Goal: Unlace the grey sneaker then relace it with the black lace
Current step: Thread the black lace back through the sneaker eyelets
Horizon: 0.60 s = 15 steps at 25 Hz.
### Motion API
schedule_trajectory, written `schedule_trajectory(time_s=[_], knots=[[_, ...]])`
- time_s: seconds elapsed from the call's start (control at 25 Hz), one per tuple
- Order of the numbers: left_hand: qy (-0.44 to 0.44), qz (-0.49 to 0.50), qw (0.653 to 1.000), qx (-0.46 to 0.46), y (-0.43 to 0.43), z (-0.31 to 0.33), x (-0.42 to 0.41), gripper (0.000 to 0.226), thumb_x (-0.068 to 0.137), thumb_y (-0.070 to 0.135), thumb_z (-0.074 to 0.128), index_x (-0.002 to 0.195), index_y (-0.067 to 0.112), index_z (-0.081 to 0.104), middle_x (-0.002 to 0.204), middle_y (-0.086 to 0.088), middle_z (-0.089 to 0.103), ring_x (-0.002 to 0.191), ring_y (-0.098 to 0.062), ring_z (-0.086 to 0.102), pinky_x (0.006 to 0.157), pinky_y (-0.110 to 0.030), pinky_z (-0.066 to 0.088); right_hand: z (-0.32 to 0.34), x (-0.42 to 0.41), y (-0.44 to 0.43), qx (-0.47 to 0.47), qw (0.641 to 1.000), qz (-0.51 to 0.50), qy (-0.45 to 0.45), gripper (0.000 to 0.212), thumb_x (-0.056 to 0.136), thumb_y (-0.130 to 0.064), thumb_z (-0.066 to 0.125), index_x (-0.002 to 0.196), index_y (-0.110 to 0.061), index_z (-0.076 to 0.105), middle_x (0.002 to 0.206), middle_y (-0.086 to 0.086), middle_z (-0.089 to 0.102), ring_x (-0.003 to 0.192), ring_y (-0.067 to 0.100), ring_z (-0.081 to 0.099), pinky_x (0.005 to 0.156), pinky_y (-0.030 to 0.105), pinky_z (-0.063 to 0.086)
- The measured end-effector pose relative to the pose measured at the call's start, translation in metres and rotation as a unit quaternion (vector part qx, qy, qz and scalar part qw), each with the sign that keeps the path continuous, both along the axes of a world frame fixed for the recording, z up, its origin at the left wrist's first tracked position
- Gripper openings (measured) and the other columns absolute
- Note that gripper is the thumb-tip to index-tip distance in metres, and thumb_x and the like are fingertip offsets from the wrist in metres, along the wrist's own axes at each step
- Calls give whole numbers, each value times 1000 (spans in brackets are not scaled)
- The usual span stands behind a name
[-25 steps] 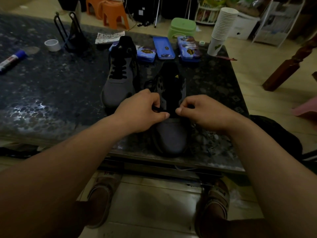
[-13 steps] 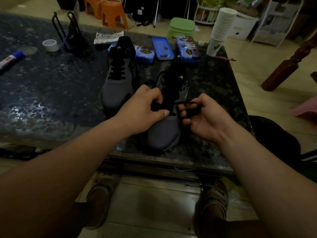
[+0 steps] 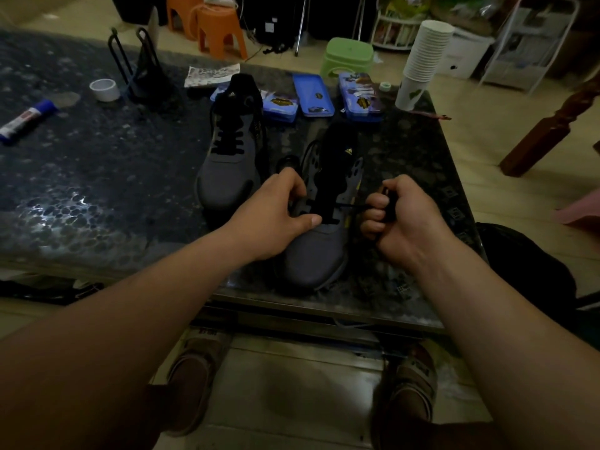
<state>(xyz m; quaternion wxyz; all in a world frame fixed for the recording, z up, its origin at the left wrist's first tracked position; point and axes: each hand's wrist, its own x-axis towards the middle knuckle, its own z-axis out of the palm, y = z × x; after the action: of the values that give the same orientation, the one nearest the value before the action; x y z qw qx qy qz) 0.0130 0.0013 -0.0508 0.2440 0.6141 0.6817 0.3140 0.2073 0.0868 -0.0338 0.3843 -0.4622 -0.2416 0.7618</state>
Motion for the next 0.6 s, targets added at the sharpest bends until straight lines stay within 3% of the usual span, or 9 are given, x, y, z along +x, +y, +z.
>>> schedule_trajectory(time_s=[0.08, 0.16, 0.24, 0.28, 0.36, 0.44, 0.52, 0.6], knots=[[3, 7, 1000, -13, 0, -1, -1, 38, 90, 39, 78, 107, 23, 48, 81, 9, 45, 65, -8, 45, 57, -25, 34, 5, 2, -2, 13, 1000, -6, -11, 23, 99, -22, 44, 77, -23, 39, 59, -5, 35, 46, 10, 27, 41, 21, 17], [14, 13, 1000, -5, -1, 0, -1, 42, 89, 42, 78, 114, 26, 49, 95, 7, 48, 75, -8, 50, 64, -24, 40, 13, 4, -6, 96, 989, 15, -113, 19, 103, -24, 47, 83, -21, 47, 63, -2, 47, 47, 10, 32, 42, 22, 20], [48, -6, 998, 51, -5, 5, -1, 55, 88, 44, 78, 132, 29, 48, 120, 7, 45, 95, -8, 53, 83, -20, 46, 25, 5, -15, 224, 938, 81, -252, 23, 106, -31, 50, 89, -18, 55, 76, 1, 63, 53, 11, 43, 45, 24, 28], [60, -28, 994, 83, -5, 9, 2, 62, 88, 44, 77, 140, 30, 47, 128, 7, 42, 104, -8, 52, 92, -20, 46, 34, 3, -21, 267, 915, 111, -281, 26, 107, -36, 51, 91, -17, 59, 84, 1, 68, 56, 10, 47, 47, 25, 33], [31, -83, 992, 91, -4, 22, 12, 59, 90, 41, 76, 142, 29, 50, 131, 10, 48, 111, -4, 53, 96, -19, 45, 52, -4, -31, 303, 903, 156, -260, 28, 106, -38, 53, 96, -14, 63, 90, 2, 69, 57, 7, 53, 49, 23, 38], [-73, -114, 990, 37, 0, 34, 20, 35, 94, 31, 75, 125, 25, 60, 114, 12, 65, 99, -1, 63, 86, -21, 51, 65, -13, -35, 303, 922, 158, -185, 23, 106, -31, 54, 98, -11, 62, 89, 4, 66, 55, 7, 51, 46, 22, 35], [-159, -105, 982, 12, 0, 44, 13, 7, 97, 19, 72, 100, 18, 65, 80, 10, 68, 71, -1, 62, 66, -20, 49, 67, -19, -29, 283, 944, 116, -126, 19, 105, -29, 55, 100, -12, 63, 91, 4, 69, 57, 10, 50, 46, 22, 33], [-242, -37, 969, 14, -4, 51, -5, 15, 99, 10, 66, 86, 16, 63, 61, 9, 59, 53, -2, 51, 51, -15, 39, 61, -20, -17, 255, 960, 66, -94, 22, 106, -32, 55, 107, -12, 63, 96, 4, 70, 62, 11, 57, 52, 24, 41]])
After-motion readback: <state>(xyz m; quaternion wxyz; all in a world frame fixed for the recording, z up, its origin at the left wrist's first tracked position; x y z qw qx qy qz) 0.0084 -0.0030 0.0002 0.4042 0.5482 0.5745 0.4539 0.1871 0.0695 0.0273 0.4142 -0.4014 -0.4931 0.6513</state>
